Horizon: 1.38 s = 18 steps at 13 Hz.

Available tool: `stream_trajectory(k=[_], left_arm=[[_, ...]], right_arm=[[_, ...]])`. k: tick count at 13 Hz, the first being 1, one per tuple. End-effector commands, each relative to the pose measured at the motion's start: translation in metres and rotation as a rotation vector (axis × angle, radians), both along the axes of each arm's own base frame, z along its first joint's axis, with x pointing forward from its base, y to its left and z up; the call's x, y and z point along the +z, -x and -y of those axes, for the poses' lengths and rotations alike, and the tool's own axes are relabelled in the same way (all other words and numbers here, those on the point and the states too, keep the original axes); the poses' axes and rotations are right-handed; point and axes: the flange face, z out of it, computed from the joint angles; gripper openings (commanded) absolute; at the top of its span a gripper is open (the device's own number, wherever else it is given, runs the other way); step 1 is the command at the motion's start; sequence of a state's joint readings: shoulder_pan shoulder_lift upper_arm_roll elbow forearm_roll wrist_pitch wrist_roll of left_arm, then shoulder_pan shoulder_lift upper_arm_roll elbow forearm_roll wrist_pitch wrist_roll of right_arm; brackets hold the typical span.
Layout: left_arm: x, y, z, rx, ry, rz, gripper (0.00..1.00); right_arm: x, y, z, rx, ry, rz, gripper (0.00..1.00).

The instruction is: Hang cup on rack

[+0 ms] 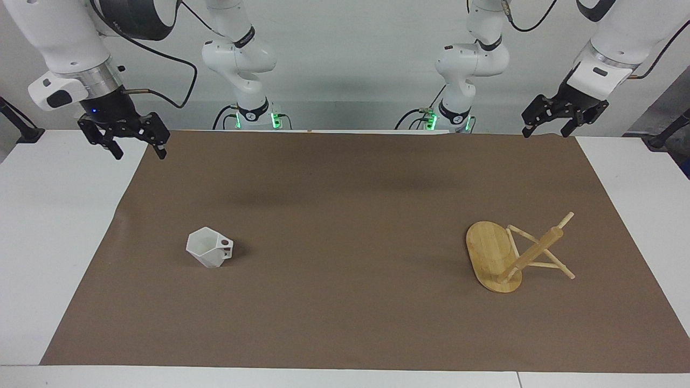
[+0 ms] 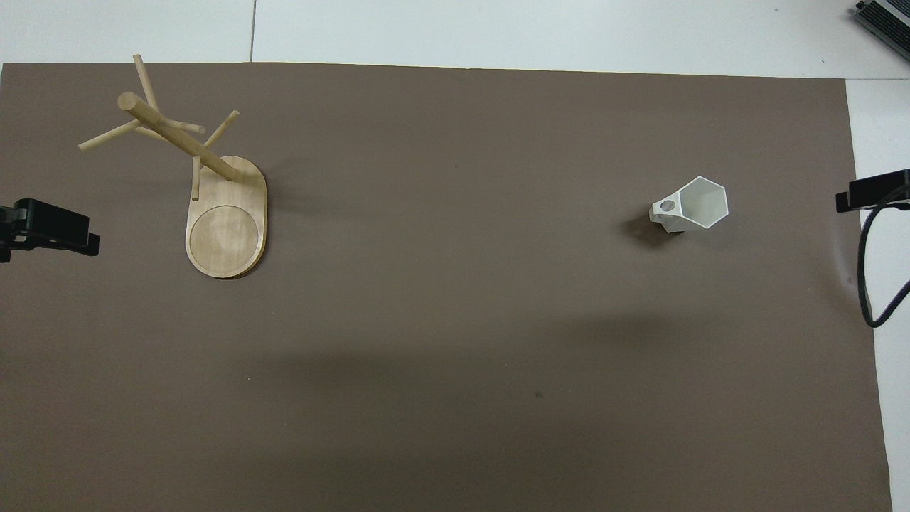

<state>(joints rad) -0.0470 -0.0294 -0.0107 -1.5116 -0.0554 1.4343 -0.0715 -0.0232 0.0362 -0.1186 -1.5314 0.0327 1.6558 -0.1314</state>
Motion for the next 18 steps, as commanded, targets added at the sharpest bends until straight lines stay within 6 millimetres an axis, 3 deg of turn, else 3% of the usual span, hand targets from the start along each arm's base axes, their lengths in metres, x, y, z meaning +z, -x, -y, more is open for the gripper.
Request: stream_trajectory(k=[1,5,8,18], left_arm=[[0.001,0.009,-0.002,0.011,-0.023,-0.005,1.0],[0.001,0.009,-0.002,0.011,-0.023,-0.005,1.0],[0.001,0.009,-0.001,0.009,-0.023,-0.005,1.0],[0.001,0.009,-0.002,0.011,-0.023,-0.005,1.0]], right_arm=[[-0.004,0.004,0.003,-0.001,0.009,0.009,1.0],[-0.003,0.004,0.005,-0.007,0.009,0.009,1.0],[-0.003,0.006,0.018,-0.029,0.009,0.009,1.0],[-0.003,0.005,0.006,0.002,0.008,0.008,1.0]])
